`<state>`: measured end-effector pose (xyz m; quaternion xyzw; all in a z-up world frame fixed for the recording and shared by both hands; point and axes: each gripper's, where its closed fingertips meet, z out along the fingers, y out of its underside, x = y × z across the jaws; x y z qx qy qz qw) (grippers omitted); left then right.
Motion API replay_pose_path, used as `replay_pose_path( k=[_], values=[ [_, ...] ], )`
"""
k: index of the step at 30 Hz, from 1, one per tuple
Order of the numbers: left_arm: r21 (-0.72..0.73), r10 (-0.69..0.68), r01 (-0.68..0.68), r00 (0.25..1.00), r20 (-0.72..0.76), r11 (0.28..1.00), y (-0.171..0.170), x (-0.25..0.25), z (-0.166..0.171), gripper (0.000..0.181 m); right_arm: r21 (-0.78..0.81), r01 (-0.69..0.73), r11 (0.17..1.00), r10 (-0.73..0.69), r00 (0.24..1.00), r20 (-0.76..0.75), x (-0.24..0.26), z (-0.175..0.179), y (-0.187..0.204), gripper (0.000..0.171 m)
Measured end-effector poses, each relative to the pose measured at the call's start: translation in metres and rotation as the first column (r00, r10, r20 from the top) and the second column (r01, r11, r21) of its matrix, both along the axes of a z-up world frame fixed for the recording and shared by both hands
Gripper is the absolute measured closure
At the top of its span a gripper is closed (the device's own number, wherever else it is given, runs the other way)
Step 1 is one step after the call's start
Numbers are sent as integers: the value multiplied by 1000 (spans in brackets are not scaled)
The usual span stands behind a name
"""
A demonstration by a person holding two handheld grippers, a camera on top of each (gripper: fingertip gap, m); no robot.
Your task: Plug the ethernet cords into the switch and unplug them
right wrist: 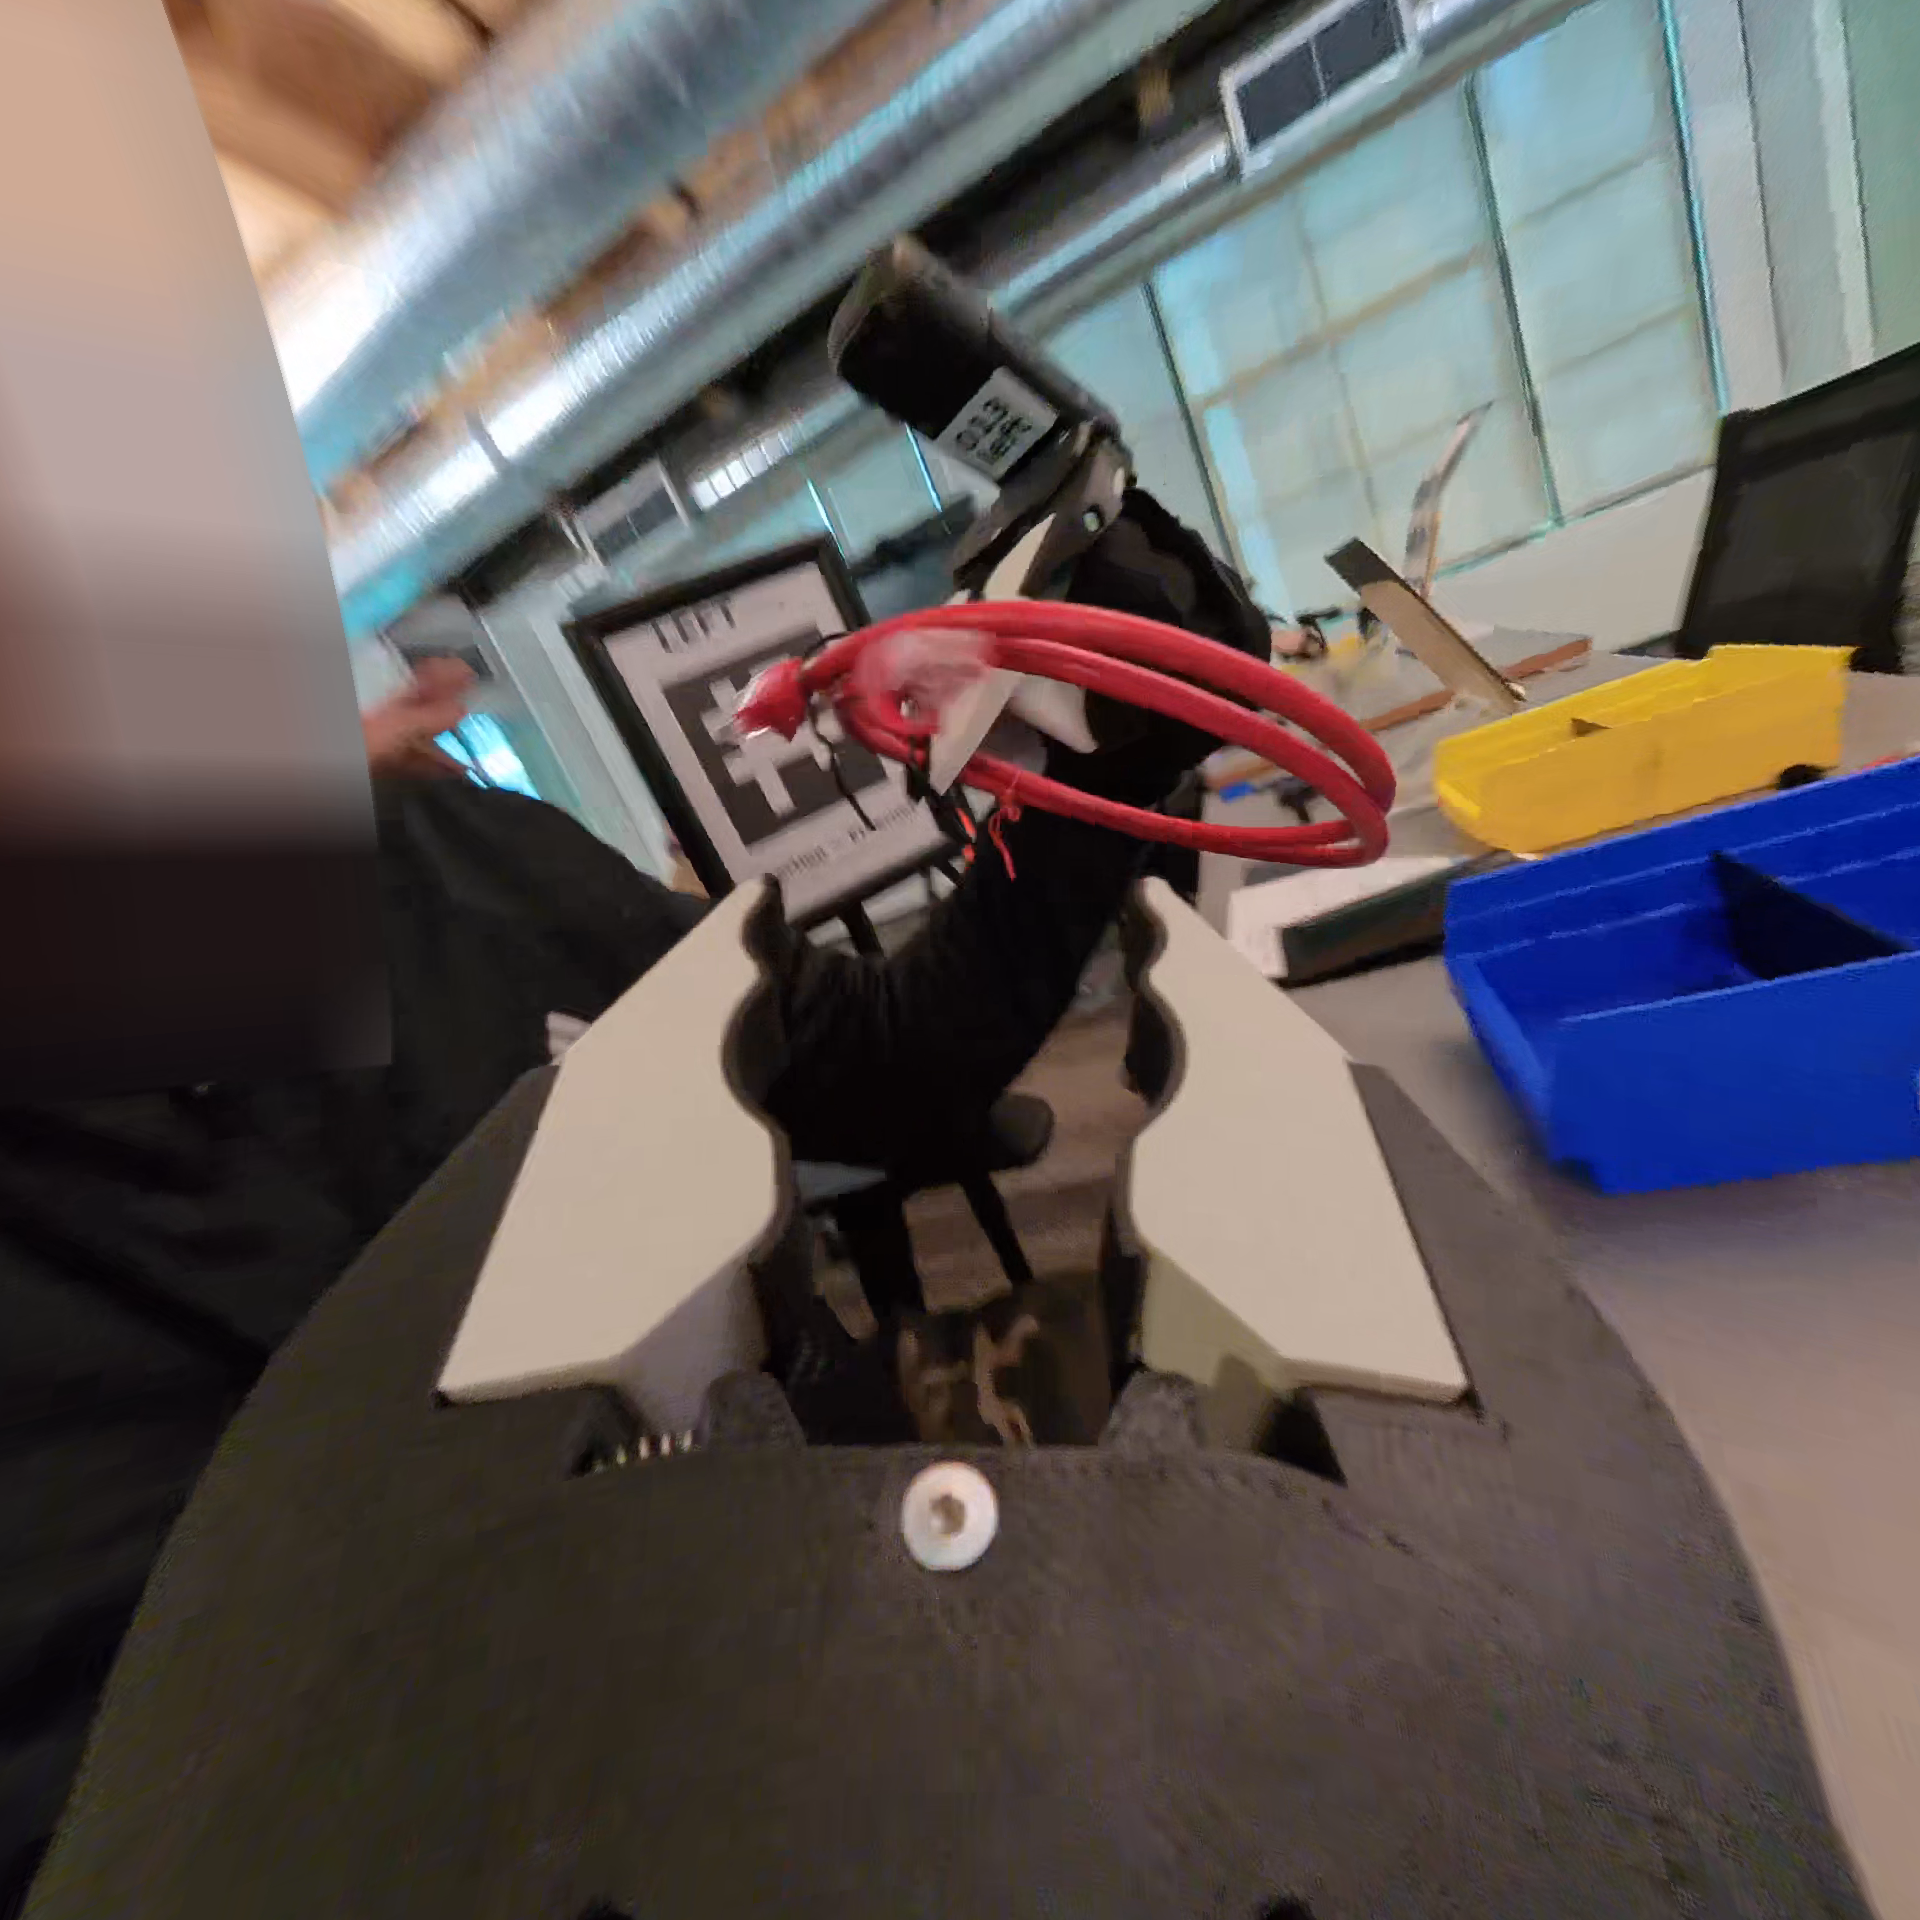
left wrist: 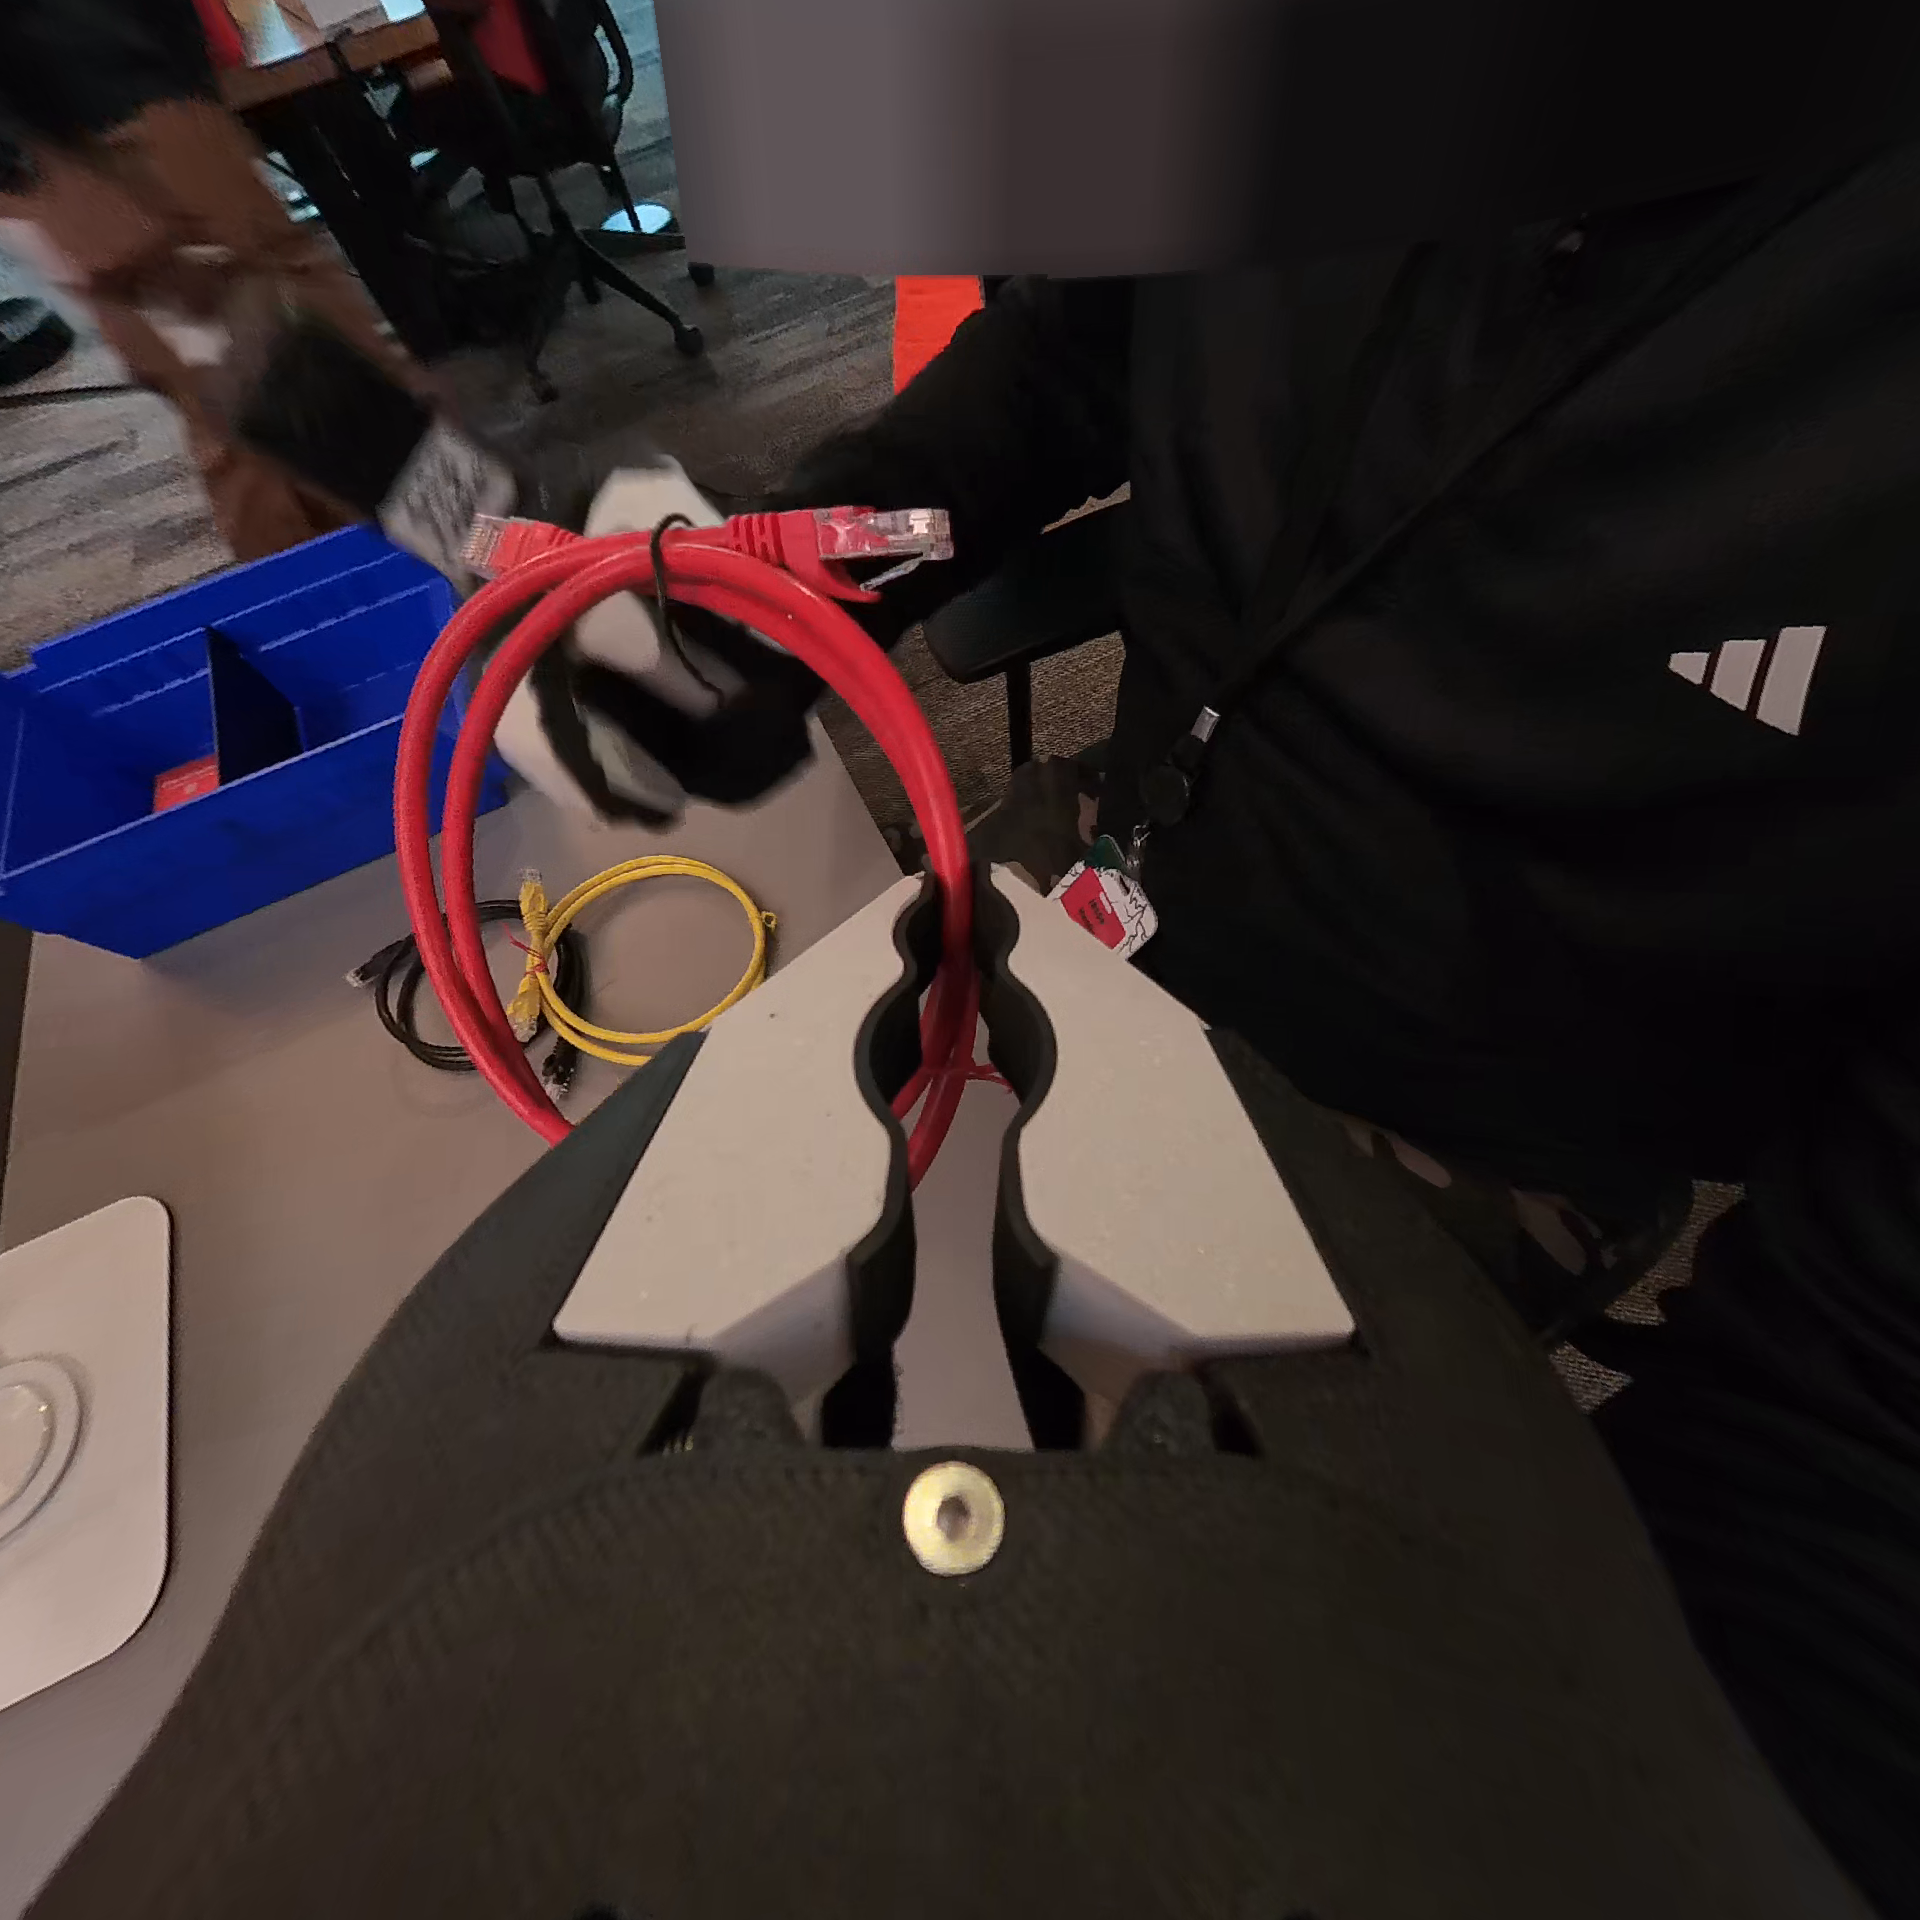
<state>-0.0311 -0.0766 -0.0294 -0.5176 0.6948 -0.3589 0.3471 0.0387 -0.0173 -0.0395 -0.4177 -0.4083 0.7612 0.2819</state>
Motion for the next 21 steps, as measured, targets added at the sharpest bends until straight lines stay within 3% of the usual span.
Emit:
replay_pose_path(
  k=[4, 8, 16, 21],
  values=[
    [4, 4, -4, 1000, 1, 1000, 1, 2, 0, 179, -161, -139, 977, 118, 984, -133, -12, -3, -1, 88],
    [-9, -8, 9, 1000, 19, 1000, 1, 0, 0, 179, -138, -228, 964, 191, 953, -236, -17, 10, -10, 85],
    [-26, -12, 12, 1000, 16, 1000, 6, 1, -5, 179, -98, -336, 937, 290, 901, -323, -24, 32, -16, 91],
    [-30, -8, 9, 1000, 15, 1000, 7, 1, -6, 178, -65, -363, 929, 323, 886, -334, -25, 31, -22, 110]
  ],
)
